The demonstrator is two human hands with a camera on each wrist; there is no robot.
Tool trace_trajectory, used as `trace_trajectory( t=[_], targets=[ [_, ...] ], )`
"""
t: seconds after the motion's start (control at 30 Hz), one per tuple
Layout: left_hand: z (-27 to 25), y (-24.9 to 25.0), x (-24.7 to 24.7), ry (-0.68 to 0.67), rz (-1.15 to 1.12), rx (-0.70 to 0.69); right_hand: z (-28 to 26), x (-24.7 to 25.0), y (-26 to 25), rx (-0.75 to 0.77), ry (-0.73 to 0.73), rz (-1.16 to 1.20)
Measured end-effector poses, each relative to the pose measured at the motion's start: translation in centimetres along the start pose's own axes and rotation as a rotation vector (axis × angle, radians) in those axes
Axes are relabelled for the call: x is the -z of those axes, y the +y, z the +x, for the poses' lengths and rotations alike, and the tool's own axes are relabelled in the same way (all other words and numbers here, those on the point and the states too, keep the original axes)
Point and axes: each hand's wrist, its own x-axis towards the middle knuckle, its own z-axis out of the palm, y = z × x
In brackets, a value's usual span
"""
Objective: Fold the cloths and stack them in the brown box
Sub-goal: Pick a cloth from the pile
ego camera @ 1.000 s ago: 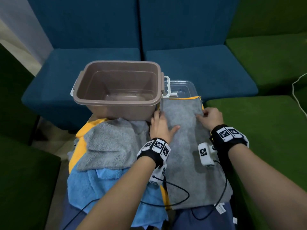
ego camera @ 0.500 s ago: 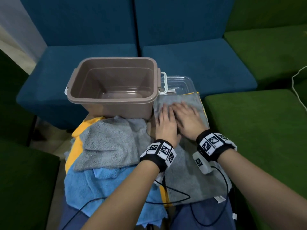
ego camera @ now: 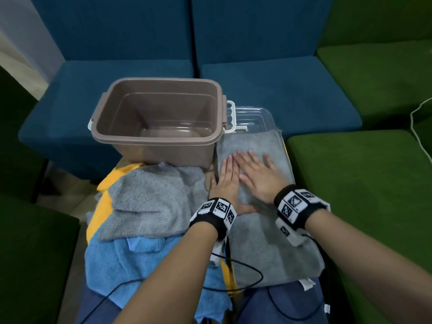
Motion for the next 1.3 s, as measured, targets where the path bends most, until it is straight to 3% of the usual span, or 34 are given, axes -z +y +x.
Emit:
trace_trajectory(
  t=[0.07, 0.17, 0.23, 0.3, 0.43, 0.63, 0.73, 0.8, 0.87, 0.93, 1.17, 1.23, 1.3],
  targets=[
    [-0.2, -0.2, -0.2, -0.006, -0.033, -0.008, -0.9, -0.4, 0.6, -0.024, -0.043, 0.055],
    [-0.6, -0.4, -0.2, -0.026, -0.095, -0.016, -0.9, 0.0, 4.0, -0.256, -0.054, 0.141],
    [-0.6, -0.4, -0.1, -0.03, -0.095, -0.02, -0.9, 0.6, 4.9, -0.335, -0.074, 0.102],
    [-0.5, -0.5, -0.1, -0.033, -0.078, -0.018, -1.7, 0.9, 3.1, -0.304, -0.064, 0.025],
    [-1.0, -0.4, -0.4, 0.002, -0.021, -0.017, -6.5, -1.3, -1.6, -0.064, -0.139, 0.094],
    [-3.0, 2.0, -0.1, 0.044, 0.319, 0.06, -9.6, -2.0, 2.9, -0.275, -0.193, 0.075],
    [-4.9, 4.1, -1.1, 0.129, 0.449, -0.074, -9.8, -1.8, 1.1, -0.274, -0.135, 0.003],
    [-5.9, 4.3, -2.8, 0.087, 0.382, -0.175, -10.3, -1.9, -1.2, -0.195, -0.137, 0.017],
    [-7.1, 3.5, -4.0, -0.019, 0.184, -0.193, -11.3, -2.5, -2.5, -0.136, -0.213, 0.104],
    [-8.4, 2.1, -4.8, -0.049, 0.132, -0.21, -12.6, -3.0, -2.1, -0.114, -0.222, 0.122],
    [-10.6, -0.5, -4.8, -0.128, 0.176, -0.23, -15.0, -3.4, 1.1, -0.279, -0.177, 0.055],
    [-10.5, -0.4, -5.0, -0.129, 0.182, -0.226, -14.9, -3.3, -1.0, -0.203, -0.113, 0.037],
    [-10.6, -0.3, -5.1, -0.129, 0.184, -0.224, -15.3, -3.6, -3.6, -0.048, -0.15, 0.089]
  ],
)
